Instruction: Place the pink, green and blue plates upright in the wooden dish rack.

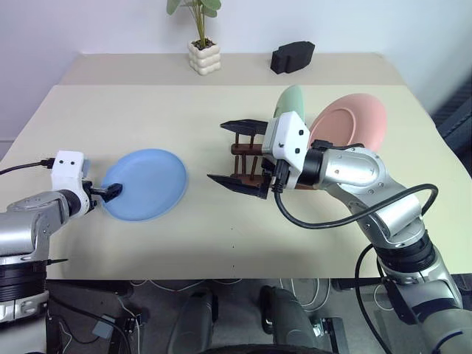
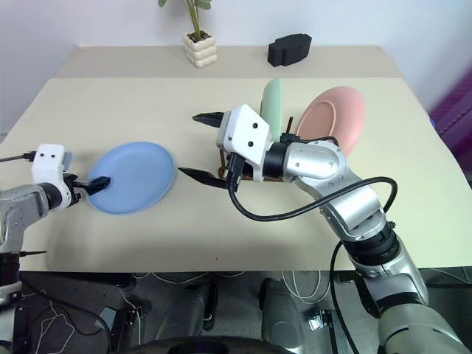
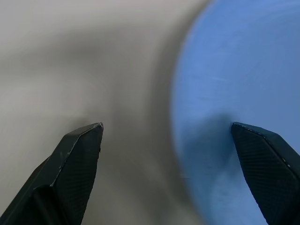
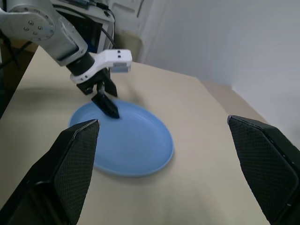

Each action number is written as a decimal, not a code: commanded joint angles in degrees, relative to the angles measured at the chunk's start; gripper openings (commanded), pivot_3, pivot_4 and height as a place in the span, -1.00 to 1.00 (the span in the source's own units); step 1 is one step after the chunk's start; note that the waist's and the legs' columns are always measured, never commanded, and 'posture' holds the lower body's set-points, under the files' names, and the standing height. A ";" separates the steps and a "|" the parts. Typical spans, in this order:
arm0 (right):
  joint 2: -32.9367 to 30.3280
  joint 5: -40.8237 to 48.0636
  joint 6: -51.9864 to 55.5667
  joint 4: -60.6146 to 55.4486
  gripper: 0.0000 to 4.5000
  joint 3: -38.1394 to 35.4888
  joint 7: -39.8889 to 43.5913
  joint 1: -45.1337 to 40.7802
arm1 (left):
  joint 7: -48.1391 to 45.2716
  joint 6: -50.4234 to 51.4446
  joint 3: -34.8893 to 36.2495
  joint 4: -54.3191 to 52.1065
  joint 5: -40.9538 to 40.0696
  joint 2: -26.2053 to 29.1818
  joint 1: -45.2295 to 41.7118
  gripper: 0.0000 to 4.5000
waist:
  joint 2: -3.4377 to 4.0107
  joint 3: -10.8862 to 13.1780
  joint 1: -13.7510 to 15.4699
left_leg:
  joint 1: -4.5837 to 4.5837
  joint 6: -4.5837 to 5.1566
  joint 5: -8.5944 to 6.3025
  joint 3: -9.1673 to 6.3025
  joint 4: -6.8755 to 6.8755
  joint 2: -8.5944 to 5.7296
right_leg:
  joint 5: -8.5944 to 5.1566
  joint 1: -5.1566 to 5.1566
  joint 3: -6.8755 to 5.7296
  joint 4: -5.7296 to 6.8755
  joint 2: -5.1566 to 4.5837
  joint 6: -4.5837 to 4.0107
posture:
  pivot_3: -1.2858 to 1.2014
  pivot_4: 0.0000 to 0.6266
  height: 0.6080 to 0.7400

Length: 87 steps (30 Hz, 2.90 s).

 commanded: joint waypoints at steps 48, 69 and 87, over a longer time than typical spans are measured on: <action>8.06 -44.73 -30.21 21.44 -0.79 7.40 -9.32 -4.91 | 13.83 -6.90 -4.11 -19.35 -6.28 -17.56 -33.69 -1.00 | -0.43 0.00 -0.18 | -0.08 -0.56 0.34 0.09 -0.08 -0.03 | 0.26 -0.04 -0.12 0.02 0.04 0.09 | 0.03 -0.52 1.00; 11.43 -43.44 -32.19 20.78 -1.00 4.76 -10.13 -5.28 | 17.22 -19.64 9.36 -10.35 -9.03 -17.01 -34.25 0.99 | -0.43 -0.01 -0.42 | 0.00 -0.64 0.39 0.09 -0.09 -0.03 | 0.26 -0.04 -0.11 0.12 0.06 0.09 | 0.03 -0.52 1.00; 27.26 -0.90 0.47 2.21 -1.00 -12.28 -12.50 -4.35 | -5.55 -31.11 -2.13 -12.92 -5.95 -10.91 -5.69 0.99 | -0.40 -0.02 -0.16 | 0.00 -0.66 0.40 0.03 -0.10 -0.01 | 0.26 -0.05 -0.10 0.22 0.05 0.05 | 0.03 -0.52 1.00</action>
